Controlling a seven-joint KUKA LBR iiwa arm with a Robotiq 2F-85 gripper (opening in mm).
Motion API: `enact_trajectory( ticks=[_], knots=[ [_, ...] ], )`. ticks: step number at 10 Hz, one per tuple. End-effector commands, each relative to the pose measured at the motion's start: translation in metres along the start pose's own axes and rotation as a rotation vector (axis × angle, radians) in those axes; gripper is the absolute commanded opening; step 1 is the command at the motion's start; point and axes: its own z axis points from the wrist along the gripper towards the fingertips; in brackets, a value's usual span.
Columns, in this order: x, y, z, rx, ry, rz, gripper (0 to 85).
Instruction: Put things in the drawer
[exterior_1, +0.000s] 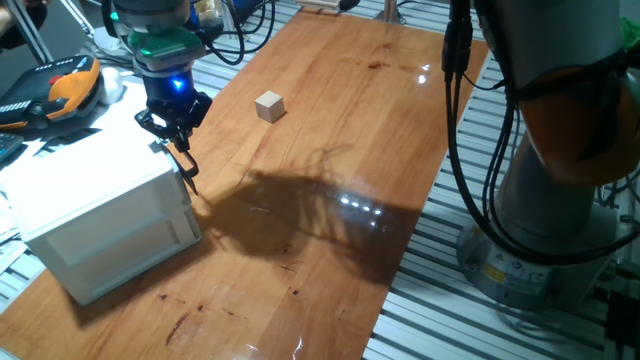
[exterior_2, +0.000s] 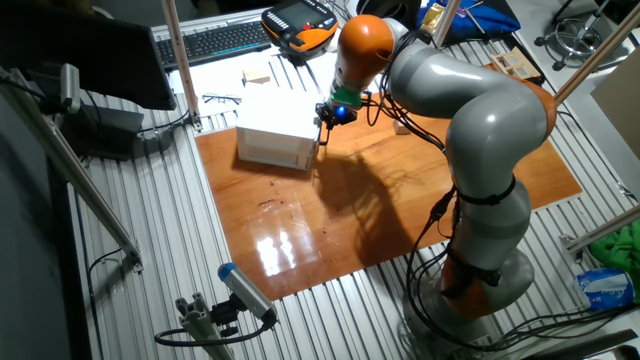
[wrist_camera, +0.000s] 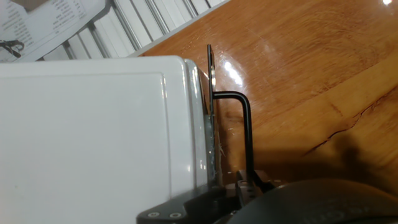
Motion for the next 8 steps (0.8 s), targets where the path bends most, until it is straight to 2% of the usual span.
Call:
enact_trajectory(
  ticks=[1,5,8],
  knots=[
    [0.0002,-0.0004,-0.0004,0.0,0.0,0.0,0.0],
    [0.0018,-0.0017,-0.0032,0.0,0.0,-0.016,0.0],
    [0.002,-0.0035,-0.0036,0.011,-0.002,-0.024,0.0]
  ],
)
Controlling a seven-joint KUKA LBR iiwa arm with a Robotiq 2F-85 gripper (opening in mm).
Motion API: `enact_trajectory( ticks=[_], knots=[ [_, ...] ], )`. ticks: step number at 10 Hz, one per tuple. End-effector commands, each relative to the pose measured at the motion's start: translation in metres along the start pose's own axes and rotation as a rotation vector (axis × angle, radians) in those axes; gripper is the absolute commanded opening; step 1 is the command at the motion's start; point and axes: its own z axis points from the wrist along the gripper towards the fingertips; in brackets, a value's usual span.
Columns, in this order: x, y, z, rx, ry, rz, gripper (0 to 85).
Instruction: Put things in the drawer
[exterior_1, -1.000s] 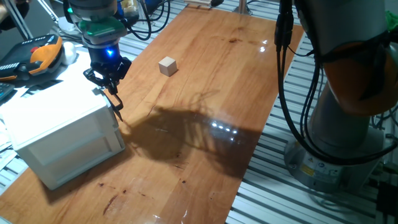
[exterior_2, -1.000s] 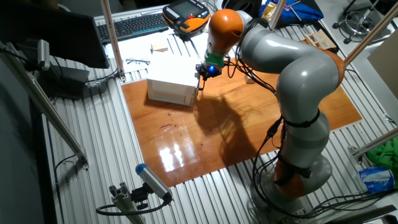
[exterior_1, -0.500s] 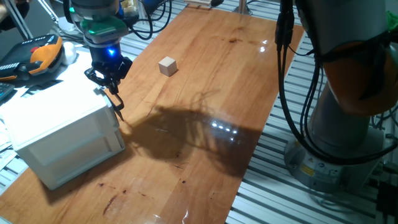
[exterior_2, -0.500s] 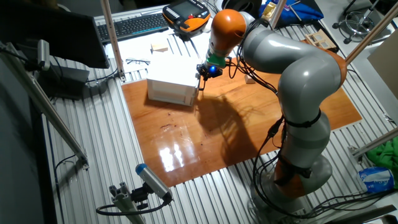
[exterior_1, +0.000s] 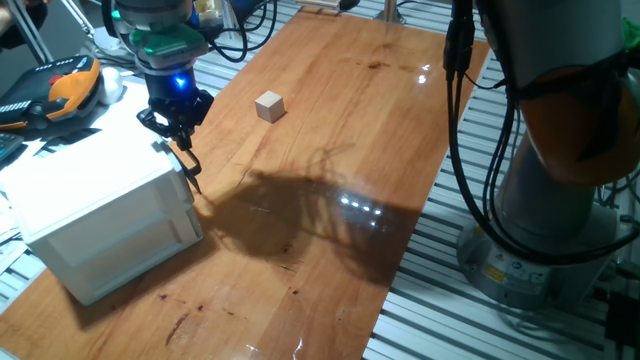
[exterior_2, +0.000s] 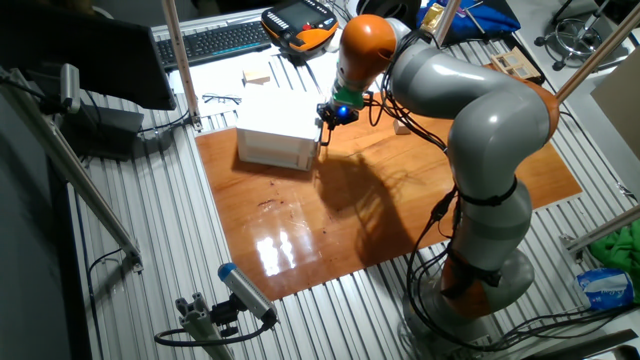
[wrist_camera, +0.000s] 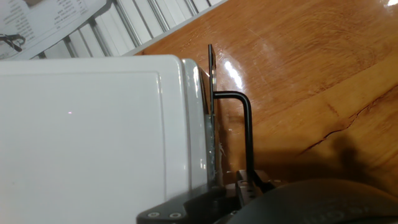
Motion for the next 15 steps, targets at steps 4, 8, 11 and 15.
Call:
enact_trajectory(
  ticks=[4,8,11,15],
  knots=[
    [-0.0008,0.0006,0.002,-0.007,0.003,0.002,0.0],
    [-0.0026,-0.0026,0.003,-0.014,0.006,0.004,0.0],
    [-0.0032,-0.004,0.0029,-0.025,0.011,0.005,0.0],
    [-0.0045,-0.0079,0.0021,-0.023,0.012,-0.005,0.0]
  ],
)
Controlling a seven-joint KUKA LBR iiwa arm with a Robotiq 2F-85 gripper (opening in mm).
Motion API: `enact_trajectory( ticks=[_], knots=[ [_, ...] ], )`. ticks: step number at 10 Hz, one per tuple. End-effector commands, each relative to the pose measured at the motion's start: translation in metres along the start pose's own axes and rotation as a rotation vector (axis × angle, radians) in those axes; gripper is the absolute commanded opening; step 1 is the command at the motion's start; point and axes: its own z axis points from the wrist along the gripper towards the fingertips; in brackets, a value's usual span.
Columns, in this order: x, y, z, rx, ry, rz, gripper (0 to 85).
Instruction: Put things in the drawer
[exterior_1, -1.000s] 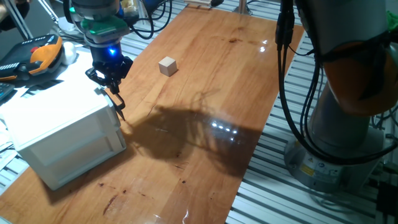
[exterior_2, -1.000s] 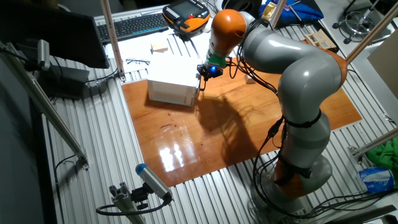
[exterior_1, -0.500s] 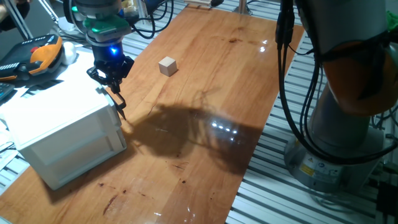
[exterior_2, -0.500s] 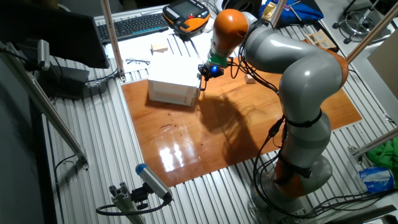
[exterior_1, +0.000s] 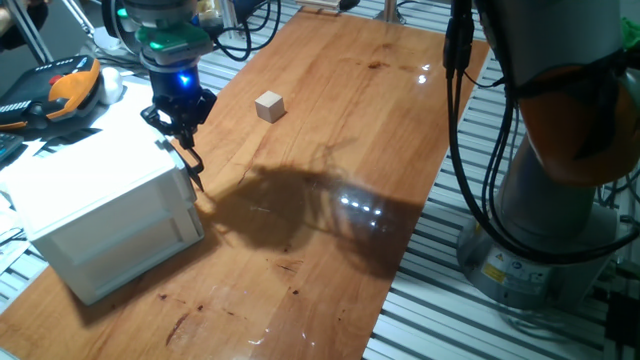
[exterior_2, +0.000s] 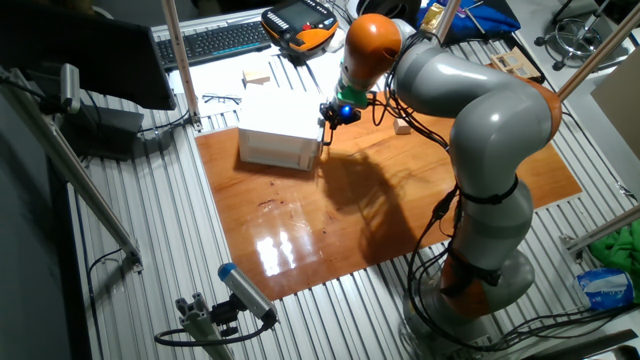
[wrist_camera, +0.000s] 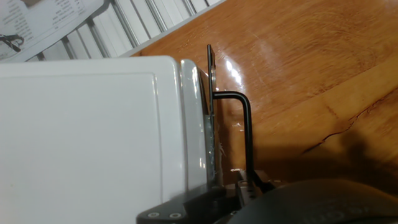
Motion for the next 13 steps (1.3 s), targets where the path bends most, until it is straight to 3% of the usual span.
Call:
enact_trajectory(
  ticks=[1,13],
  knots=[
    [0.0,-0.001,0.001,0.0,0.0,-0.001,0.0],
    [-0.003,-0.022,-0.002,0.006,-0.004,-0.026,0.0]
  ],
)
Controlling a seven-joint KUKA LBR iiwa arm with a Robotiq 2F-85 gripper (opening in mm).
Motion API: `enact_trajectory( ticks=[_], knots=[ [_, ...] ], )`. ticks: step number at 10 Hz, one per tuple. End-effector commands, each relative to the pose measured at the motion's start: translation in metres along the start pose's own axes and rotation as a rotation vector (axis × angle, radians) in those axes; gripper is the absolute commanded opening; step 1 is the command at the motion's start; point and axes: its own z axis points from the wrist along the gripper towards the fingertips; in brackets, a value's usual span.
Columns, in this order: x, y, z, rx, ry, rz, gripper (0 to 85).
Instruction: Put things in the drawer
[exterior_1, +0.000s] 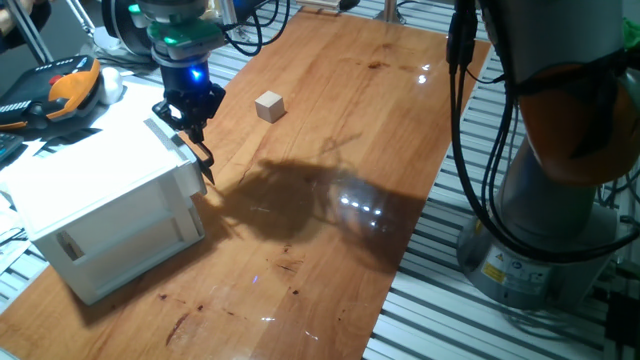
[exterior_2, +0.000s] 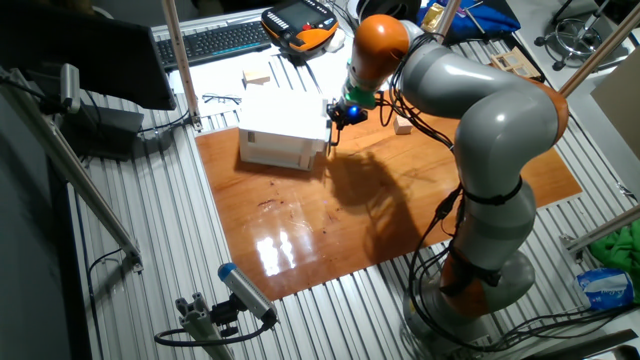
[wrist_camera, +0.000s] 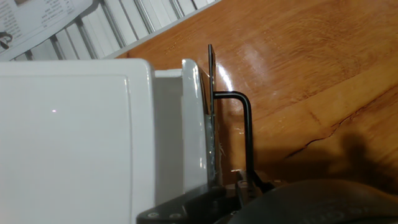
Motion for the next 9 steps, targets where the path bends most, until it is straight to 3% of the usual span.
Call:
enact_trajectory(
  ticks=[1,9],
  knots=[
    [0.0,-0.002,0.0,0.0,0.0,-0.002,0.0],
    [-0.003,-0.017,-0.004,0.009,-0.004,-0.018,0.0]
  ],
)
